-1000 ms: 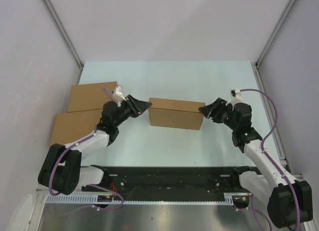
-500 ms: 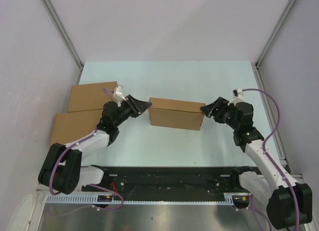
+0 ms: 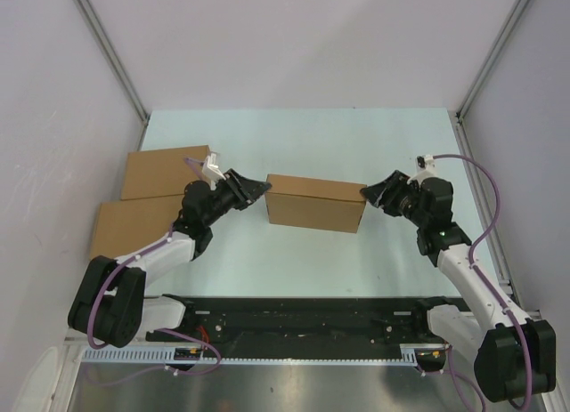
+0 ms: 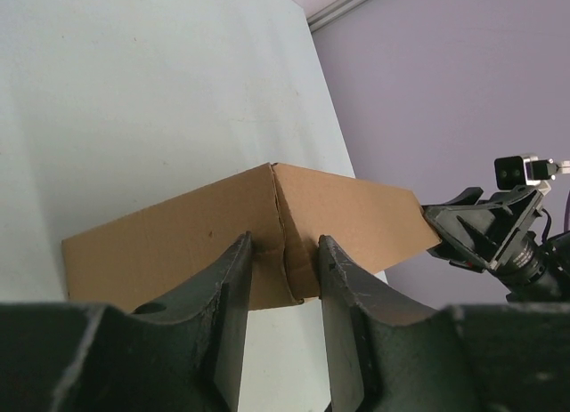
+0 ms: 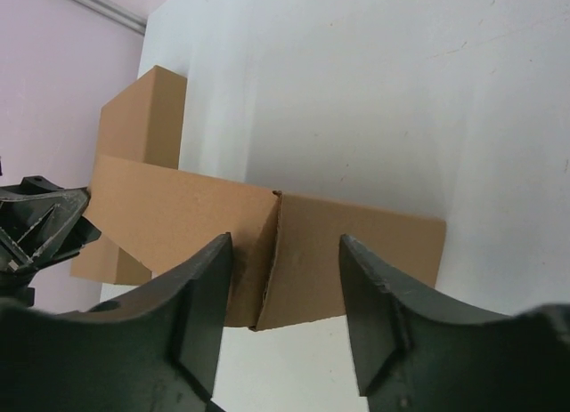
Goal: Fold the paper box
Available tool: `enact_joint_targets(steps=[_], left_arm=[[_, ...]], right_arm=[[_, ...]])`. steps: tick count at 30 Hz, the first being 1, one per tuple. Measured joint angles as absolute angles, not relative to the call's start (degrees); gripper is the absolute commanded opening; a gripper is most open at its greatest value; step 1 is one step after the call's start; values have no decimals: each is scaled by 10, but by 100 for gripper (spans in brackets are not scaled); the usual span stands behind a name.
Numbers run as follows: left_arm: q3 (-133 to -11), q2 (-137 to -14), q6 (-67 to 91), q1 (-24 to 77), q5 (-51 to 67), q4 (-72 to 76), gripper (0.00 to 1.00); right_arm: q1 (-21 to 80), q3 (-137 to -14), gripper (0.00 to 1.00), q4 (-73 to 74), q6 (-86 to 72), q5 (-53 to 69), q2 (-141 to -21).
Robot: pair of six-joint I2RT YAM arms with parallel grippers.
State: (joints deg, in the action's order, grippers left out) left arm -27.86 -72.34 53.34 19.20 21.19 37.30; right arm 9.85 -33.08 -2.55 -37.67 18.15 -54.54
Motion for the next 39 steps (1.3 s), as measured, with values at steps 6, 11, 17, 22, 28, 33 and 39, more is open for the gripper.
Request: enact_joint_targets(steps=[6,11,17,22,28,33,39], left_arm=[[-279,-723,533,192,212,373,39],[-279,-723,530,191,212,372,39],[-279,-722,529,191,212,372,39],[-279,-722,529,191,212,372,39],[-277,-722,529,191,212,374,39],[-273,-722,529,191,212,381,38],[-264,-725,530,191,211,400,36]], right_arm=[[98,-327,36,-50,-380,189,-545],[93,-303,34,-94,-395,203,-545],[89,-283,34,-130,-404,211,-544],[87,-262,33,-163,-406,215,-541],[82,-239,32,-197,-410,221,-539],[78,-223,31,-220,-412,228,-538],[73,-207,29,-254,-417,237,-545]])
